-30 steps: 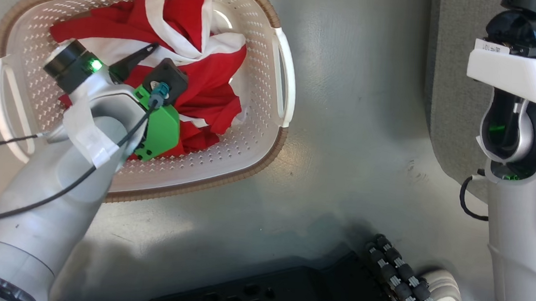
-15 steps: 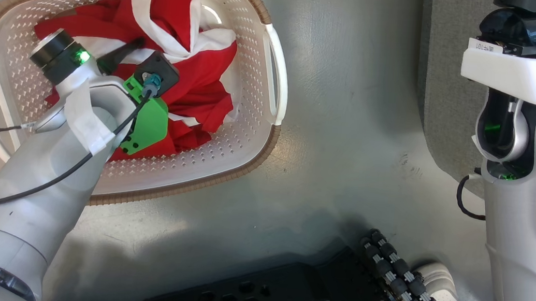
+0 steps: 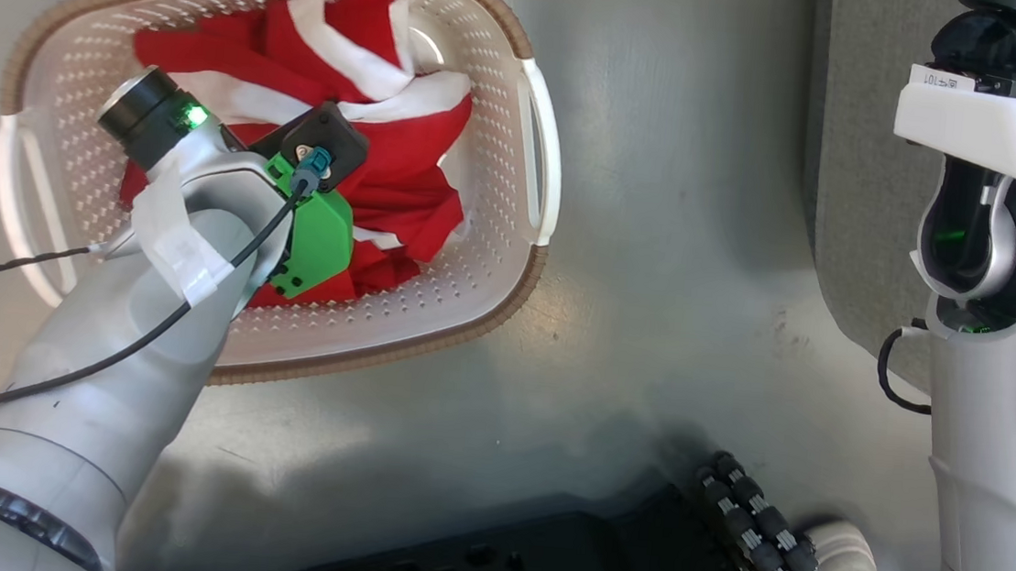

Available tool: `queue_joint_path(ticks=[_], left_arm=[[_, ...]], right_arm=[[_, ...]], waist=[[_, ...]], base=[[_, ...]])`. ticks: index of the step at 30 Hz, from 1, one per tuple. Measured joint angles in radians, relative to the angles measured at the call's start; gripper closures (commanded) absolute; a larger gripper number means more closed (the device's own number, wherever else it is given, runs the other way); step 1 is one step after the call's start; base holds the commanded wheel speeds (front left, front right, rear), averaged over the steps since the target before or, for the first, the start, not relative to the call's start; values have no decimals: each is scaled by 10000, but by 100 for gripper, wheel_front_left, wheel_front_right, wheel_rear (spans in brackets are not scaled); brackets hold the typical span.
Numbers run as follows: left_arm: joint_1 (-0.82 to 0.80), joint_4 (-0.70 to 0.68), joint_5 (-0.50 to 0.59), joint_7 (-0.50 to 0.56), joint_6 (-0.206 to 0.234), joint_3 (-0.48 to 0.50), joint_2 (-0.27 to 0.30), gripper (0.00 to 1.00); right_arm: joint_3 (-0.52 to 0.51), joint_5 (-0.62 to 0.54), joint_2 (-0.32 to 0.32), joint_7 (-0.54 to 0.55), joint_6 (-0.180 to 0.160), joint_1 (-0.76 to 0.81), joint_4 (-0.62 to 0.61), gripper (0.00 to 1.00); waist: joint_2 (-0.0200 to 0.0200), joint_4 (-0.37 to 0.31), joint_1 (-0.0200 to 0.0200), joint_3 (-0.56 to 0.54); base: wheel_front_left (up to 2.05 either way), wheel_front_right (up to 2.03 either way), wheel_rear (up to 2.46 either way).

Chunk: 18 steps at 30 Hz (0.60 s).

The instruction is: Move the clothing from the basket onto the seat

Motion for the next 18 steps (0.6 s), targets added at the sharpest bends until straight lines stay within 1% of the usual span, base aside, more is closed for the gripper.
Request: queue_joint_path(ticks=[9, 18], left_arm=[[23, -127, -681, -430, 0, 307, -272, 100], [227, -570, -1337, -602, 0, 596, -472, 100]], right_arm=[[-257, -272, -2, 0, 0, 25, 353, 0], [-487, -610, -4, 0, 4, 286, 867, 0]], waist=[[0, 285, 0, -528], [0, 674, 1, -1427]], base=[[0, 0, 0], [0, 0, 0]])
